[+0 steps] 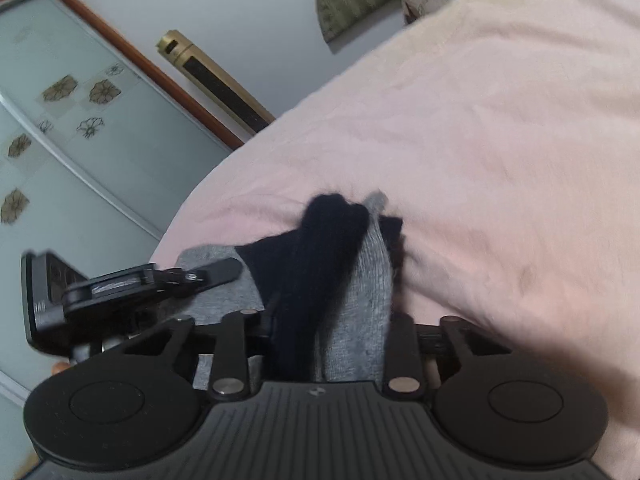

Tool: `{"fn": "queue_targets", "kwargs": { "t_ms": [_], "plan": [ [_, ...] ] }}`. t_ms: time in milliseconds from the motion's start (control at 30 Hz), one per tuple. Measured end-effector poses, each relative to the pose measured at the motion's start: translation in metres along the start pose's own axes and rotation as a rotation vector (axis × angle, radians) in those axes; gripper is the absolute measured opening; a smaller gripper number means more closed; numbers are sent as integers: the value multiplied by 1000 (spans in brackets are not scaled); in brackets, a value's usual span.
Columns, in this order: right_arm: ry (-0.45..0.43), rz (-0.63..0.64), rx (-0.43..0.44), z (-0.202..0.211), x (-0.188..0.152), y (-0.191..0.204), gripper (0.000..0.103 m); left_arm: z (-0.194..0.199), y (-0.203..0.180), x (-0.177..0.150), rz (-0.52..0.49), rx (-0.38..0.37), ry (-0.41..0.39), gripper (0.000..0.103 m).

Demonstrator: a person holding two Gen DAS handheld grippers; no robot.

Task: Fold small clothes
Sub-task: 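Pinch the sweater's folded end with the right tool while the left tool pinches it too, then tug the folded end square with both tools, then open and withdraw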

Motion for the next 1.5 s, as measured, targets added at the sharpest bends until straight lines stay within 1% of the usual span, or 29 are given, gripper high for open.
{"fn": "queue_targets", "kwargs": {
  "t_ms": [67, 167, 200, 267, 300, 333, 367, 400, 467, 533, 600, 633, 667, 733, 767, 800, 833, 900, 933, 1000, 1100, 1167, 1267, 1300, 1333, 1367, 1400, 1433, 1500],
  "plan": [
    [-51, 63, 1, 7, 3, 9, 27, 7, -14, 2, -98, 30, -43, 21],
    [-121, 95, -7, 16, 11, 16, 26, 13, -31, 11, -189, 70, -112, 21],
    [-133, 87, -37, 16, 14, 14, 27, 10, -32, 13, -208, 102, -115, 25],
    [-123, 78, -109, 10, 15, 6, 33, 4, -31, 10, -237, 178, -77, 35],
    [-100, 74, -146, 8, 13, 3, 46, 7, -28, 6, -243, 211, -75, 53],
    [-78, 68, -180, 8, 9, 0, 55, 13, -27, 2, -256, 220, -83, 76],
    [-70, 63, -203, 13, 6, -1, 70, 24, -27, -4, -271, 216, -98, 85],
    [-71, 64, -203, 21, 1, 0, 77, 34, -27, -11, -277, 208, -109, 92],
    [-61, 63, -168, 40, -10, 3, 77, 54, -30, -33, -291, 169, -84, 91],
    [-39, 33, -103, 61, -25, 4, 77, 74, -28, -59, -256, 112, -64, 84],
    [-5, 2, -59, 78, -46, 5, 77, 88, -25, -87, -234, 54, -20, 81],
    [11, 5, -48, 86, -56, 4, 77, 93, -23, -101, -217, 38, 6, 74],
    [25, 15, -47, 94, -67, 5, 77, 97, -21, -118, -195, 22, 43, 70],
    [49, 36, -59, 108, -89, 9, 77, 101, -21, -142, -183, -12, 97, 53],
    [47, 55, -61, 114, -98, 12, 77, 105, -22, -150, -197, -15, 86, 50],
    [47, 67, -59, 118, -106, 17, 74, 108, -25, -154, -223, -9, 80, 38],
    [42, 72, -68, 121, -112, 21, 69, 108, -28, -157, -241, -6, 84, 27],
    [51, 81, -105, 117, -121, 28, 33, 108, -27, -157, -228, 5, 78, 19],
    [52, 88, -133, 115, -123, 30, 30, 108, -26, -155, -207, 5, 79, 18],
    [35, 121, -190, 112, -123, 37, 18, 113, -21, -147, -166, 13, 72, 17],
    [-9, 128, -171, 121, -122, 51, 16, 131, -22, -139, -205, 58, 21, 16],
    [-24, 138, -167, 125, -123, 57, 16, 136, -23, -144, -232, 78, 21, 16],
    [2, 147, -268, 120, -130, 43, 20, 136, -24, -155, -250, 135, 14, 22],
    [-3, 152, -308, 119, -131, 39, 26, 137, -25, -157, -256, 156, 3, 29],
    [-20, 159, -332, 122, -132, 40, 27, 140, -25, -159, -262, 179, -13, 41],
    [-40, 169, -356, 126, -131, 43, 27, 143, -25, -160, -268, 207, -30, 48],
    [-68, 189, -386, 130, -131, 48, 31, 146, -25, -161, -273, 232, -51, 61],
    [-98, 212, -423, 133, -131, 52, 35, 148, -26, -162, -279, 252, -74, 69],
    [-141, 262, -495, 136, -136, 60, 66, 152, -25, -164, -293, 297, -108, 71]
  ]
}}
Point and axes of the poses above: each gripper's, at about its wrist camera, not at the fingertips, and z roughly against the way its jaws point, y to its left, x to its top, the point moved 9 cm from there along -z, roughly the way its jaws point, and after that the axes turned 2 degrees about z, right-handed, at the moved point
